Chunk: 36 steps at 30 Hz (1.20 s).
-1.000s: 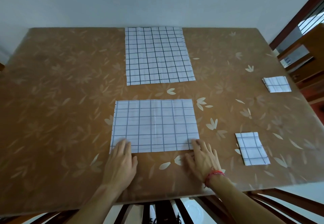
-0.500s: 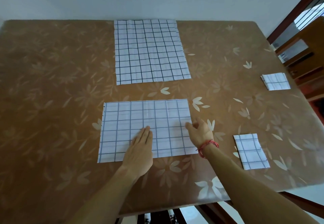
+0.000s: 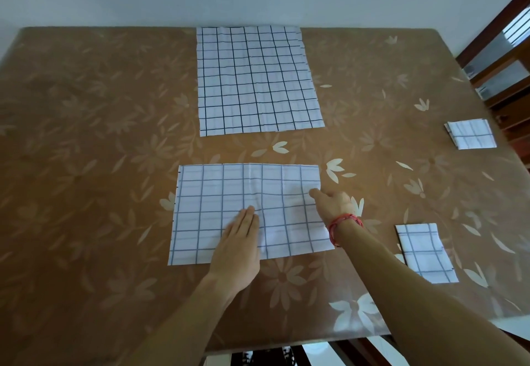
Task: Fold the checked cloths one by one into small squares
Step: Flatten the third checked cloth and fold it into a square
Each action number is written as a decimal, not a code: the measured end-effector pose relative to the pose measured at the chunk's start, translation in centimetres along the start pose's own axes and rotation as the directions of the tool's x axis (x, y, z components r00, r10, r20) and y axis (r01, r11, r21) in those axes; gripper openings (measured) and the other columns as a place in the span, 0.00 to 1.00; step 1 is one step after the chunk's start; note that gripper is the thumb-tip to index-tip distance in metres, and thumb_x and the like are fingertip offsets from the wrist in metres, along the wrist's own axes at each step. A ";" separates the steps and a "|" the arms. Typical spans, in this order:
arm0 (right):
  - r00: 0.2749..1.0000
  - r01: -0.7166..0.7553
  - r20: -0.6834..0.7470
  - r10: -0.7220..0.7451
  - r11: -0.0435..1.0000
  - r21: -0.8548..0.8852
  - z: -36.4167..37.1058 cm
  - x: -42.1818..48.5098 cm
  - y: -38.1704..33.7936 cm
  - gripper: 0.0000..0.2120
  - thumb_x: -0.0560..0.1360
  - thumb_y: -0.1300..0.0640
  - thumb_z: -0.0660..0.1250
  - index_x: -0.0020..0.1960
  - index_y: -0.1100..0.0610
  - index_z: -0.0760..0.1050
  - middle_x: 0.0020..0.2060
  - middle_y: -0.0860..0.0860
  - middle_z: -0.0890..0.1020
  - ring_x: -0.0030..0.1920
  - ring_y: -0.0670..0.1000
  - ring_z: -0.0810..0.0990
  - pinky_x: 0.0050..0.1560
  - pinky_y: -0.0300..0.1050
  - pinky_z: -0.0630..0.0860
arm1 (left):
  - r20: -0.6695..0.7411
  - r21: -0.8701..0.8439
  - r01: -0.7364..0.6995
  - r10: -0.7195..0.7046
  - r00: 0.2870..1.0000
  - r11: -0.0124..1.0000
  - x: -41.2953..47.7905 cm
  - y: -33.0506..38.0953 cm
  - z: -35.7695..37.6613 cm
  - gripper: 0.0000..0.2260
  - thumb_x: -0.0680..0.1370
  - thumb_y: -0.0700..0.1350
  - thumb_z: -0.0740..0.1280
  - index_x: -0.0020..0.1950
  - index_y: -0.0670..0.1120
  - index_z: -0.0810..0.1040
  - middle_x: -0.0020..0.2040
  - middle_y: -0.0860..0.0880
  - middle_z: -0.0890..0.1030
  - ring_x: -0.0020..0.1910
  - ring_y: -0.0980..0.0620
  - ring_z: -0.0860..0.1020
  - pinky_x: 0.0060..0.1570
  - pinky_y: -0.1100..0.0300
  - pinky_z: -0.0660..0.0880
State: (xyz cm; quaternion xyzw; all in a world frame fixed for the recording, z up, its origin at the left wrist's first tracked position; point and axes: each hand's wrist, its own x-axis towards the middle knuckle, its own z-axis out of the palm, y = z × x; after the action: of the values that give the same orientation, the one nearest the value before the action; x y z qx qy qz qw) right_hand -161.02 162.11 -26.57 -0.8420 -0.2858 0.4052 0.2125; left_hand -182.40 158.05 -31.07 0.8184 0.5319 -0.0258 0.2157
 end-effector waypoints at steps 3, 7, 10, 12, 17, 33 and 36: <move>0.993 -0.113 0.059 0.105 0.981 0.160 -0.4 0.6 -0.1 0.17 0.72 0.47 0.70 0.43 0.63 0.77 0.38 0.54 0.80 0.39 0.55 0.79 0.42 0.46 0.78 | 0.000 0.003 -0.003 0.003 1.000 1.000 0.0 0.0 -0.1 0.28 0.83 0.46 0.53 0.79 0.44 0.44 0.80 0.48 0.41 0.78 0.52 0.38 0.76 0.56 0.40; 0.974 -0.208 0.148 0.169 0.929 0.306 -0.9 0.5 0.2 0.16 0.70 0.50 0.75 0.48 0.63 0.78 0.36 0.53 0.81 0.34 0.52 0.81 0.27 0.40 0.75 | -0.014 -0.006 -0.019 0.018 1.000 1.000 -0.1 -0.1 -0.2 0.27 0.83 0.46 0.53 0.80 0.44 0.45 0.80 0.48 0.42 0.78 0.52 0.39 0.76 0.56 0.40; 0.985 -0.146 0.129 0.117 0.956 0.253 -0.8 0.3 0.6 0.13 0.70 0.52 0.74 0.45 0.61 0.78 0.36 0.52 0.81 0.34 0.51 0.80 0.31 0.42 0.77 | -0.013 0.001 -0.035 0.035 0.999 0.999 0.0 -0.3 -0.3 0.27 0.83 0.45 0.53 0.80 0.44 0.45 0.80 0.48 0.41 0.78 0.52 0.39 0.75 0.58 0.39; 0.991 -0.117 0.098 0.097 0.967 0.226 -0.6 0.3 1.3 0.10 0.69 0.54 0.76 0.42 0.59 0.79 0.40 0.54 0.83 0.38 0.54 0.81 0.41 0.49 0.81 | -0.020 0.020 -0.047 0.047 0.999 0.999 -0.1 -0.3 -0.4 0.27 0.83 0.45 0.53 0.80 0.44 0.45 0.80 0.48 0.41 0.78 0.52 0.39 0.75 0.58 0.38; 0.997 -0.072 0.030 0.066 0.943 0.325 -0.3 -0.6 3.0 0.07 0.71 0.55 0.74 0.43 0.58 0.79 0.38 0.50 0.82 0.37 0.48 0.80 0.36 0.40 0.76 | -0.069 -0.008 -0.083 0.082 0.994 0.997 -0.6 0.2 -0.6 0.27 0.83 0.45 0.54 0.79 0.43 0.46 0.80 0.46 0.43 0.78 0.52 0.40 0.71 0.60 0.35; 0.910 -0.388 0.387 0.149 0.632 0.671 2.8 -10.4 7.2 0.06 0.73 0.65 0.69 0.48 0.63 0.75 0.40 0.59 0.81 0.39 0.59 0.80 0.37 0.51 0.80 | -0.063 0.023 0.006 -0.005 0.998 1.000 -6.2 -0.4 1.4 0.33 0.67 0.37 0.70 0.72 0.39 0.68 0.72 0.40 0.69 0.72 0.42 0.67 0.67 0.54 0.61; 0.878 -0.383 0.477 0.028 0.638 0.668 2.7 -11.4 8.5 0.09 0.65 0.71 0.67 0.42 0.62 0.70 0.32 0.58 0.74 0.34 0.58 0.77 0.34 0.48 0.75 | -0.082 -0.038 0.033 -0.036 0.996 0.999 -7.6 -1.0 1.7 0.31 0.73 0.32 0.61 0.77 0.40 0.60 0.77 0.38 0.59 0.77 0.41 0.56 0.71 0.51 0.60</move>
State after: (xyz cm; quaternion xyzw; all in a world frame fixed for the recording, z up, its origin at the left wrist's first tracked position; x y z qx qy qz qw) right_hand -166.37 148.71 -26.77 -0.5984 -0.0333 0.6805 0.4216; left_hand -186.27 151.20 -30.85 0.8054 0.5549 0.0142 0.2079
